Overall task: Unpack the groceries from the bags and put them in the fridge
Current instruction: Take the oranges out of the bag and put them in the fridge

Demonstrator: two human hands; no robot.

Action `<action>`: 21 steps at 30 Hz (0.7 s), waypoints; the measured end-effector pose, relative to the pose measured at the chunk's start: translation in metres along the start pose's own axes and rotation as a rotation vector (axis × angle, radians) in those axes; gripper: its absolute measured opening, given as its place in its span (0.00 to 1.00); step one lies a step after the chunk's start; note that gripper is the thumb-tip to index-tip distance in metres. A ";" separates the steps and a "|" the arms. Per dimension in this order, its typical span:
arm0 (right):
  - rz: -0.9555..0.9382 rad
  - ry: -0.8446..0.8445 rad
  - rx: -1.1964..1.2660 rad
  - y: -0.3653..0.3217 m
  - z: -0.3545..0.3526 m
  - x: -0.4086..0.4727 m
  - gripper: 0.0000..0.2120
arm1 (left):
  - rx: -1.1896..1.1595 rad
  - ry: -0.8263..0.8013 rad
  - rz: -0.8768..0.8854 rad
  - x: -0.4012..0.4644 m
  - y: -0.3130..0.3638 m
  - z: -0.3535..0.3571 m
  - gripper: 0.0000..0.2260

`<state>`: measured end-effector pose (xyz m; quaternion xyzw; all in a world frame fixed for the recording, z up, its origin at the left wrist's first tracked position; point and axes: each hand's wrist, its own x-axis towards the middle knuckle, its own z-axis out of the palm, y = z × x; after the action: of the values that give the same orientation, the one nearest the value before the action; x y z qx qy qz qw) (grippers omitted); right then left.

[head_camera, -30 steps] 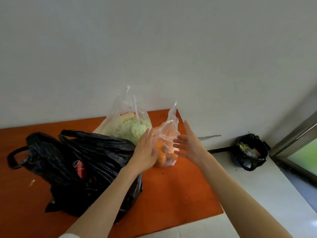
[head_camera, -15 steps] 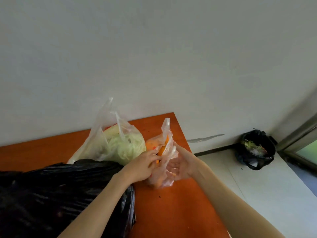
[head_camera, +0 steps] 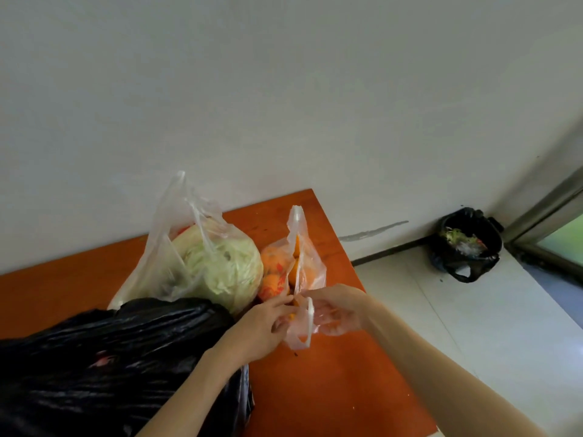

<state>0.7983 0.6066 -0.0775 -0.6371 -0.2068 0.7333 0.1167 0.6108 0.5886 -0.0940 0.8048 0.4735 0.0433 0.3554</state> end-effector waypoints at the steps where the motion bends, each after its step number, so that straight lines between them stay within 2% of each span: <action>1: 0.001 -0.005 0.016 0.003 0.001 -0.001 0.25 | 0.001 -0.015 0.012 -0.002 -0.004 0.001 0.16; 4: 0.004 -0.014 0.018 0.011 0.001 -0.004 0.26 | 0.046 -0.061 0.074 -0.010 -0.010 0.010 0.18; 8: 0.050 0.019 -0.043 0.021 0.007 -0.005 0.23 | 0.097 -0.050 0.153 -0.020 -0.011 0.022 0.16; 10: 0.062 0.037 -0.094 0.027 0.010 -0.004 0.18 | 0.104 -0.054 0.198 -0.022 -0.015 0.026 0.16; 13: 0.025 0.105 -0.171 0.033 0.018 -0.002 0.05 | 0.084 -0.071 0.206 -0.023 -0.021 0.028 0.17; 15: -0.018 0.201 -0.167 0.036 0.021 0.001 0.04 | 0.110 -0.020 0.158 -0.023 -0.021 0.028 0.17; 17: -0.047 0.273 -0.011 0.040 0.021 0.002 0.07 | 0.193 0.136 0.035 -0.020 -0.020 0.023 0.18; 19: -0.033 0.243 0.373 0.046 0.011 0.003 0.09 | 0.274 0.293 -0.099 -0.011 -0.021 0.014 0.22; 21: -0.031 0.154 0.809 0.051 -0.002 0.003 0.11 | 0.329 0.395 -0.168 0.001 -0.021 0.004 0.30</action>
<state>0.8050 0.5629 -0.1040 -0.5898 0.0980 0.7036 0.3840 0.5974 0.5929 -0.1104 0.7857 0.5992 0.0923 0.1230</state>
